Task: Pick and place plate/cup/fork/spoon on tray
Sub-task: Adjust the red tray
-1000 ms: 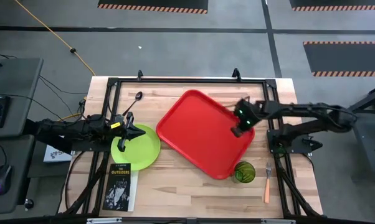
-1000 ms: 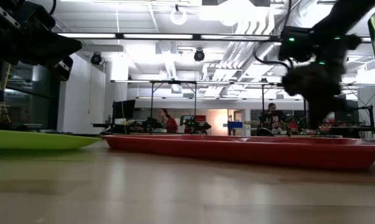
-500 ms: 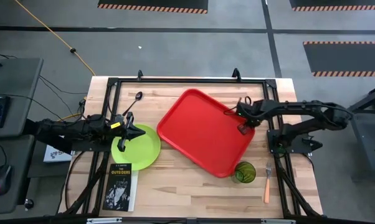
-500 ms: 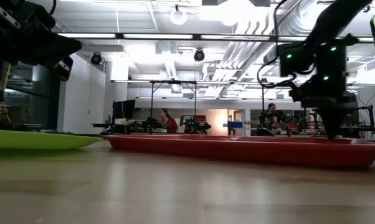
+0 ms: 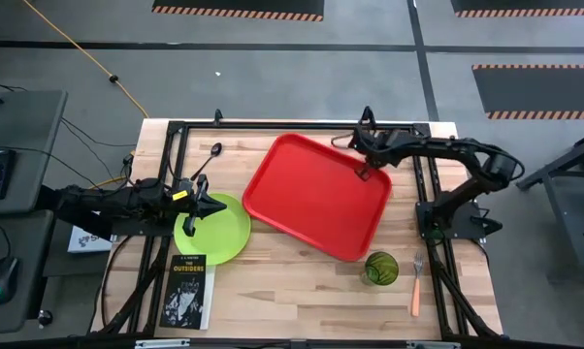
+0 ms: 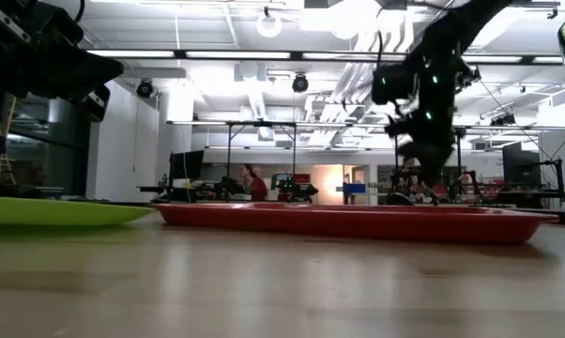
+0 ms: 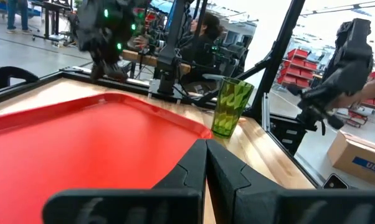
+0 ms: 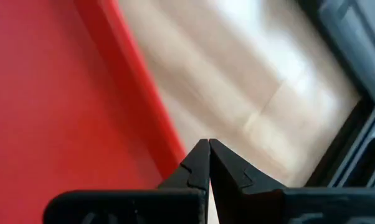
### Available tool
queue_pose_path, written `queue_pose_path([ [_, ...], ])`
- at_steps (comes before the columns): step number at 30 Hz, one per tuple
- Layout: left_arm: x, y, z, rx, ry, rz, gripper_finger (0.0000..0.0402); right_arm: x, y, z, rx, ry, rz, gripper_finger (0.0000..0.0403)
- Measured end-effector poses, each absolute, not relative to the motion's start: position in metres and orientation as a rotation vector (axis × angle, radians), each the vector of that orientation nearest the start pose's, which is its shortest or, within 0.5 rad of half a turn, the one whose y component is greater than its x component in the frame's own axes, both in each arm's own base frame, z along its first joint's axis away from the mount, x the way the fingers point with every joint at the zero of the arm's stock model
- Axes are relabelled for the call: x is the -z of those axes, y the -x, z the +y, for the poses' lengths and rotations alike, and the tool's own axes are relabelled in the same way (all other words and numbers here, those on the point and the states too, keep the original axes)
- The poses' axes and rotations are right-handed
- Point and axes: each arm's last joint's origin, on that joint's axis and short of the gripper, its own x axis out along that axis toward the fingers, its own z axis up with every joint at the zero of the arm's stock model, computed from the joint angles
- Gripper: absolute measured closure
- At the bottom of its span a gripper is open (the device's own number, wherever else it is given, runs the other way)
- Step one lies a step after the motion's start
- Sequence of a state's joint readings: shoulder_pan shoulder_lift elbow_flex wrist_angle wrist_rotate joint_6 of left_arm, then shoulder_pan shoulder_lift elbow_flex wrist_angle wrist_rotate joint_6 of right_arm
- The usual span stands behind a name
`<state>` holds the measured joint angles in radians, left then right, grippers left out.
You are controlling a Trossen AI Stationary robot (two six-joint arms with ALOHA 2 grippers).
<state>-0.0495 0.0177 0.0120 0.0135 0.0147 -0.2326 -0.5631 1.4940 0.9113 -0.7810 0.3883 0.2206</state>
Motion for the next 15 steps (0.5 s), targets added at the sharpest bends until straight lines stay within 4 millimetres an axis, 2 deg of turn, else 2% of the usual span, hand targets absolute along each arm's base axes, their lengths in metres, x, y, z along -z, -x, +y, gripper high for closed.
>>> queue_pose_path([
  [2, -0.168, -0.098, -0.005, 0.065, 0.233, -0.001, 0.0401, -0.204, -0.211, -0.148, 0.925, -0.321, 1.25, 0.0403],
  [4, -0.168, -0.098, -0.005, 0.065, 0.233, 0.0, 0.0401, -0.213, -0.209, -0.145, 0.805, -0.416, 1.186, 0.0403],
  [6, -0.168, -0.098, -0.005, 0.065, 0.233, 0.0, 0.0401, -0.212, -0.203, -0.137, 0.683, -0.501, 1.159, 0.0403],
  [11, -0.168, -0.098, -0.005, 0.064, 0.233, -0.001, 0.0401, -0.172, -0.175, -0.107, 0.613, -0.71, 1.293, 0.0403],
  [15, -0.168, -0.098, -0.005, 0.065, 0.233, -0.001, 0.0401, -0.145, -0.16, -0.095, 0.708, -0.796, 1.305, 0.0403],
])
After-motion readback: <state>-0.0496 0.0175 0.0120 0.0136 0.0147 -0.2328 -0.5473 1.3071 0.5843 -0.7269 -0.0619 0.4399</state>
